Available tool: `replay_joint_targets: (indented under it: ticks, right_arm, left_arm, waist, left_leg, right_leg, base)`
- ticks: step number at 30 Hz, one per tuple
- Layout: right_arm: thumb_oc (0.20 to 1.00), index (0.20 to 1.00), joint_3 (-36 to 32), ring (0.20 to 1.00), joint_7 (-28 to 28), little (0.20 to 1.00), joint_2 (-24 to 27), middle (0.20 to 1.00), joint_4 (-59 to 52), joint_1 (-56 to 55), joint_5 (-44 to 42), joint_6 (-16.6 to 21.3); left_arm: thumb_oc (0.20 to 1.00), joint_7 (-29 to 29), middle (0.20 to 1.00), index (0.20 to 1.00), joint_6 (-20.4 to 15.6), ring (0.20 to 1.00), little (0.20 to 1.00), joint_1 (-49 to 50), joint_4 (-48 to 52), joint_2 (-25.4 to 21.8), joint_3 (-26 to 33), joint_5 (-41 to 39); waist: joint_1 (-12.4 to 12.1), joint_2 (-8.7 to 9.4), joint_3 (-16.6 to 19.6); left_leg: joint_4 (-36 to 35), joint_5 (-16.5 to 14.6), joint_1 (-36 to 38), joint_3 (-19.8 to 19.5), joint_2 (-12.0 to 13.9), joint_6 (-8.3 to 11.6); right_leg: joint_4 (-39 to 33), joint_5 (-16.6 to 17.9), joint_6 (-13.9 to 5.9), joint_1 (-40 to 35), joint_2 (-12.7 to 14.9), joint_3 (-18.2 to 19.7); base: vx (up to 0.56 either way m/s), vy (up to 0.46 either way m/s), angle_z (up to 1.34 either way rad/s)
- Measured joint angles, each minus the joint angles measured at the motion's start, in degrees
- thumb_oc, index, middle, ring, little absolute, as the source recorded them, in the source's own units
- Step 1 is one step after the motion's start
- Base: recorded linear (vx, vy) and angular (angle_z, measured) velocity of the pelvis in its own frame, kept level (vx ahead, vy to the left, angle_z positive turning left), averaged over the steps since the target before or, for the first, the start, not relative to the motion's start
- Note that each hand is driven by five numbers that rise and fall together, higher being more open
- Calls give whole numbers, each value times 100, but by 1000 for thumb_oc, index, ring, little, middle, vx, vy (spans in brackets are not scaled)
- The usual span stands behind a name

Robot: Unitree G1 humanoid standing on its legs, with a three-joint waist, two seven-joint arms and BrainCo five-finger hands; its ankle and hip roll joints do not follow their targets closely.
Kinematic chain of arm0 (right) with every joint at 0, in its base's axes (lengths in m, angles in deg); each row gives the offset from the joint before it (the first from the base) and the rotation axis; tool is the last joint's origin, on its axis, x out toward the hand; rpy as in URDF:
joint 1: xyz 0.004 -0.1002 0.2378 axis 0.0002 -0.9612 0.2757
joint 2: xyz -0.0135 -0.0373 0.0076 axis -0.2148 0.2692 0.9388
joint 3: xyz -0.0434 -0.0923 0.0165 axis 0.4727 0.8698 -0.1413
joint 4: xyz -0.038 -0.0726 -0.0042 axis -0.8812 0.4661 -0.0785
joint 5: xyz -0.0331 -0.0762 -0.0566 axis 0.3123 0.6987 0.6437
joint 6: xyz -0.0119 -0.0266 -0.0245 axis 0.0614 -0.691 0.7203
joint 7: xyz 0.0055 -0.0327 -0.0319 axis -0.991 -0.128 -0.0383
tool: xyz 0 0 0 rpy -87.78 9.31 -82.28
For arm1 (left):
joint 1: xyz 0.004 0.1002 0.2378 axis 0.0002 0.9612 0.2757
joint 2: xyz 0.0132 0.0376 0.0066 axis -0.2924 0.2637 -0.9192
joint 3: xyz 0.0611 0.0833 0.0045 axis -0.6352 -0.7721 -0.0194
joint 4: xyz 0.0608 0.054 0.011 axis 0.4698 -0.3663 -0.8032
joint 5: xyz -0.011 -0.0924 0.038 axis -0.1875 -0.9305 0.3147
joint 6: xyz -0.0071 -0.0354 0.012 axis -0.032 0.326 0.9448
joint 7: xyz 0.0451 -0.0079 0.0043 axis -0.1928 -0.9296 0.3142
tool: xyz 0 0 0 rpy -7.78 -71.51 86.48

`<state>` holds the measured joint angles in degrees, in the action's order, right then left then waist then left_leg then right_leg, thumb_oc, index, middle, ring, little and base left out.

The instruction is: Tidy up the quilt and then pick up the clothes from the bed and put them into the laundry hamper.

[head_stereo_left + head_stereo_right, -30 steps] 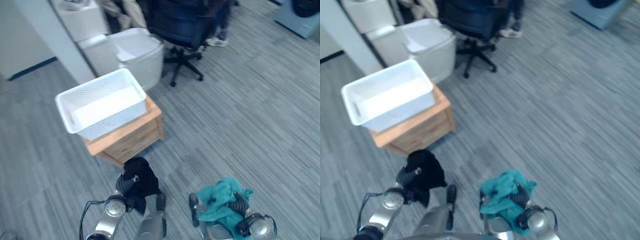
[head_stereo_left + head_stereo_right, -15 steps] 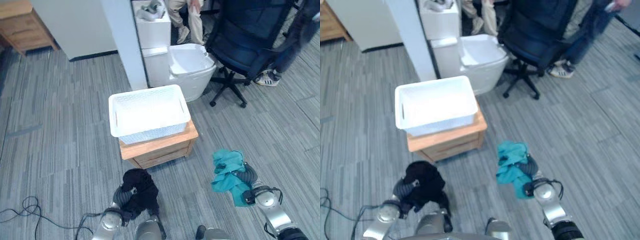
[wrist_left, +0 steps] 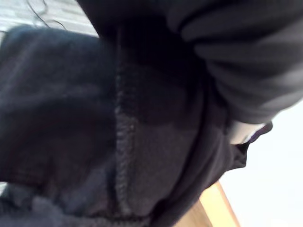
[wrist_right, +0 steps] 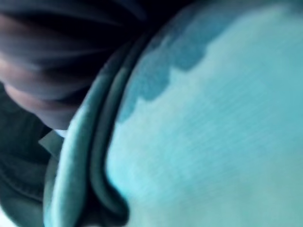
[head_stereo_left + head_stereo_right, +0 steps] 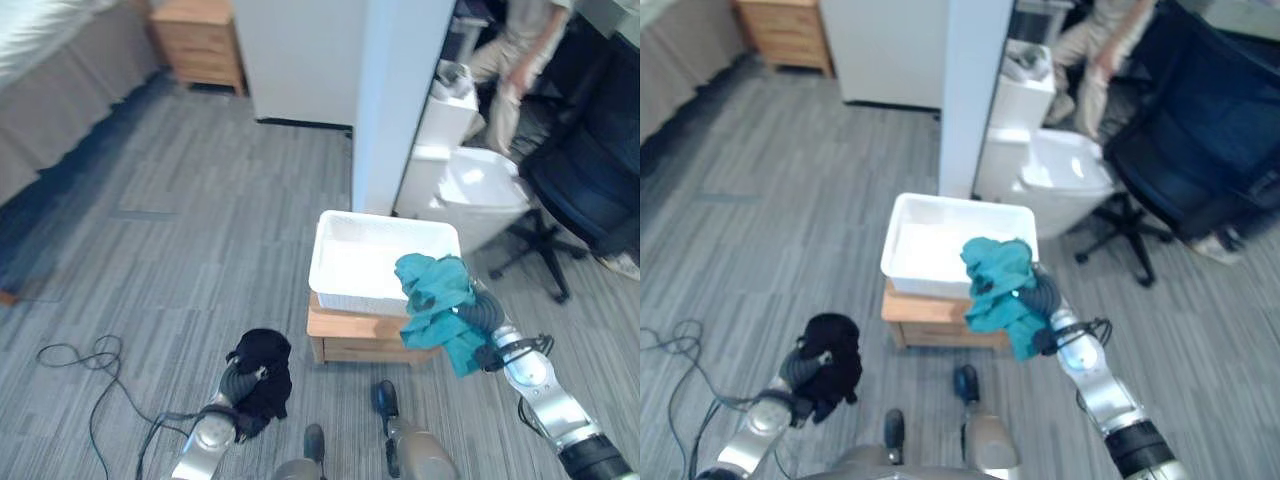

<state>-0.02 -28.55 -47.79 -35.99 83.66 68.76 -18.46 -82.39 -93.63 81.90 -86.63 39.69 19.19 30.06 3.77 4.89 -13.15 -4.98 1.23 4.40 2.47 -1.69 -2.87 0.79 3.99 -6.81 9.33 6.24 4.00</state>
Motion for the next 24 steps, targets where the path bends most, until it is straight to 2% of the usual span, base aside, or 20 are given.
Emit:
replay_joint_targets:
  ticks: [1,3,4,7,9,11,12,13,16,17,20,23,24]
  right_arm:
    - [200,200,45,200,4,200,164,200,-2,285,12,-16]
    - [200,200,34,200,84,200,453,200,-2,812,11,6]
    - [200,200,49,200,147,200,621,200,-11,1237,11,12]
    - [200,200,314,200,176,200,778,200,0,1991,14,6]
    - [200,200,832,200,190,200,838,200,269,2834,39,-1]
    - [200,200,928,200,236,200,756,200,458,3132,152,11]
    - [200,200,995,200,275,200,719,200,526,3204,201,27]
    - [200,200,1209,200,282,200,693,200,845,3357,242,52]
    - [200,200,1359,200,306,200,681,200,1482,3637,273,-12]
    - [200,200,1348,200,356,200,679,200,1661,3687,395,-25]
    - [200,200,1367,200,444,200,674,200,2462,3752,461,-174]
    - [200,200,1420,200,506,200,651,200,2839,3736,470,-308]
    - [1000,1000,1419,1000,520,1000,646,1000,2911,3732,471,-322]
  left_arm:
    - [200,-7,200,200,26,200,200,140,18,43,-35,-41]
    - [200,-31,200,200,21,200,200,299,66,110,-88,-103]
    - [200,-58,200,200,22,200,200,337,65,130,-99,-103]
    - [200,-92,200,200,15,200,200,279,73,143,-221,-102]
    - [200,-99,200,200,4,200,200,132,72,178,-272,-103]
    - [200,-95,200,200,-73,200,200,-99,148,204,-307,-104]
    - [200,-83,200,200,-113,200,200,-170,266,200,-320,-105]
    - [200,-81,200,200,-122,200,200,-230,512,167,-327,-191]
    - [200,-43,200,200,-240,200,200,-261,821,80,-324,-327]
    - [200,-34,200,200,-251,200,200,-280,924,41,-320,-327]
    - [200,74,200,200,-337,200,200,-308,1030,-33,-282,-522]
    - [200,221,200,200,-365,200,200,-343,1031,-29,-196,-748]
    - [200,237,200,200,-365,200,200,-396,1032,-29,-195,-775]
  waist:
    - [-19,-125,11]
    - [-102,-248,57]
    - [-117,-241,61]
    - [-108,-263,68]
    - [-72,-277,60]
    - [-103,-286,57]
    - [-107,-286,54]
    - [-241,-319,37]
    - [-275,-527,-93]
    - [-366,-641,-159]
    - [-437,-1047,-381]
    - [-457,-1169,-603]
    - [-459,-1166,-658]
  left_leg:
    - [0,-69,79,12,79,95]
    - [12,-119,80,155,230,249]
    - [7,-136,110,174,353,385]
    - [2,-167,172,338,619,492]
    - [-1,-207,169,365,733,592]
    - [1,-189,102,337,775,625]
    - [8,-174,28,333,771,652]
    - [15,-140,-144,349,728,684]
    - [28,-52,-477,318,613,670]
    - [12,-17,-584,322,572,636]
    - [4,46,-876,286,423,586]
    - [6,56,-945,281,413,580]
    - [7,56,-946,283,417,580]
  right_leg:
    - [-57,109,-3,-81,-33,-92]
    - [-337,425,3,-210,-137,-190]
    - [-551,790,121,-330,-256,-220]
    - [-547,853,255,-352,-521,-254]
    - [-550,809,313,-337,-639,-265]
    - [-550,808,314,-291,-660,-319]
    - [-550,806,312,-216,-659,-331]
    - [-576,785,296,-36,-611,-333]
    - [-577,816,284,261,-470,-386]
    - [-577,847,241,364,-411,-410]
    - [-550,973,302,641,-279,-445]
    - [-548,1007,314,714,-264,-464]
    - [-548,1008,314,718,-268,-467]
  base:
    - [131,-38,19]
    - [145,-50,7]
    - [129,-48,-3]
    - [122,-29,-15]
    - [43,-17,-14]
    - [-25,-6,10]
    - [-59,10,9]
    - [-58,11,6]
    - [-48,44,12]
    - [-47,39,7]
    - [-50,37,9]
    - [-35,5,1]
    - [-35,-8,-2]
